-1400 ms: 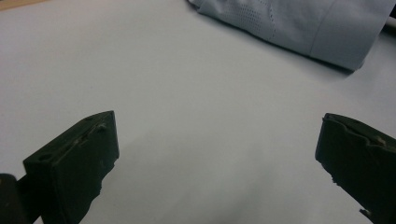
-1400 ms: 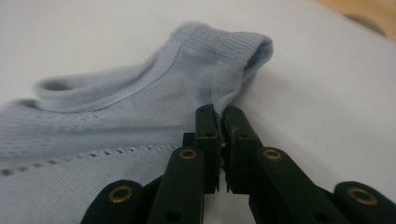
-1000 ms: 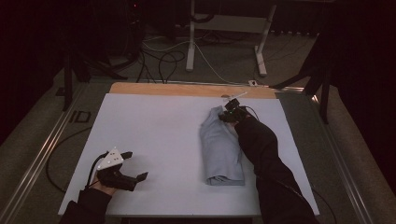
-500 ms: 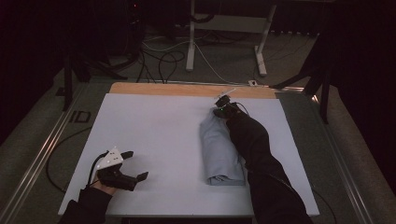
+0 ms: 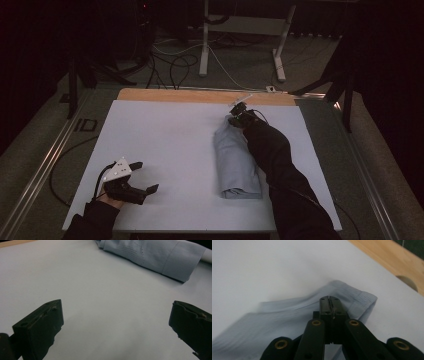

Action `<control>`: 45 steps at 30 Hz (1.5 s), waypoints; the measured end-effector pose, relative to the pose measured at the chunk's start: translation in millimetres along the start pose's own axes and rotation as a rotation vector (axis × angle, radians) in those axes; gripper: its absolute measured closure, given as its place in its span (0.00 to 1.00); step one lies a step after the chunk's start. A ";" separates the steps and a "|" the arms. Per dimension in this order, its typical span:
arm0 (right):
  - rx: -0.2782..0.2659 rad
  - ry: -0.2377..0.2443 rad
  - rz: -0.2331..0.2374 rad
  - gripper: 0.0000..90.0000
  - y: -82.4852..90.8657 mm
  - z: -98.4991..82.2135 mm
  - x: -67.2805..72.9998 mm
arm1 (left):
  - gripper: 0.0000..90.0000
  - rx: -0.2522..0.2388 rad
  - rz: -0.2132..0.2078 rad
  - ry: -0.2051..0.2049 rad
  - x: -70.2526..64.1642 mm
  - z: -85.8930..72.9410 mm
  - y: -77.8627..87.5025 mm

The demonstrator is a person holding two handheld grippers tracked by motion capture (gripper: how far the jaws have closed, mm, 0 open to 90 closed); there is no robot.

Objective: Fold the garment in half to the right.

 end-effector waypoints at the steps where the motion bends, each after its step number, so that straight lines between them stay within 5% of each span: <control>1: -0.011 0.006 0.002 1.00 5.7 0.0 2.1 | 0.01 0.001 0.001 0.000 -0.1 -0.1 0.0; 15: -0.135 0.098 0.146 1.00 92.0 -26.9 48.1 | 0.01 0.002 -0.002 -0.007 -2.0 1.7 0.1; 24: -0.160 0.129 0.242 1.00 127.5 -56.0 74.9 | 0.01 -0.004 0.001 -0.003 -1.3 2.0 1.3; 34: -0.141 0.133 0.316 1.00 139.5 -87.3 92.8 | 0.01 -0.005 0.000 -0.006 -1.9 2.5 1.6; 45: -0.044 0.142 0.355 1.00 120.4 -131.7 102.5 | 0.01 -0.002 -0.003 0.000 -1.4 1.6 0.7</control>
Point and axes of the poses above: each handheld gripper's, and its own axes: y roughly backward along the jaws, z roughly out of its top, x roughly to its left, the point moved 5 cm from there along -y, roughly forward along the jaws, and after that the axes turned 13 degrees about -z, right-handed, at the moved point
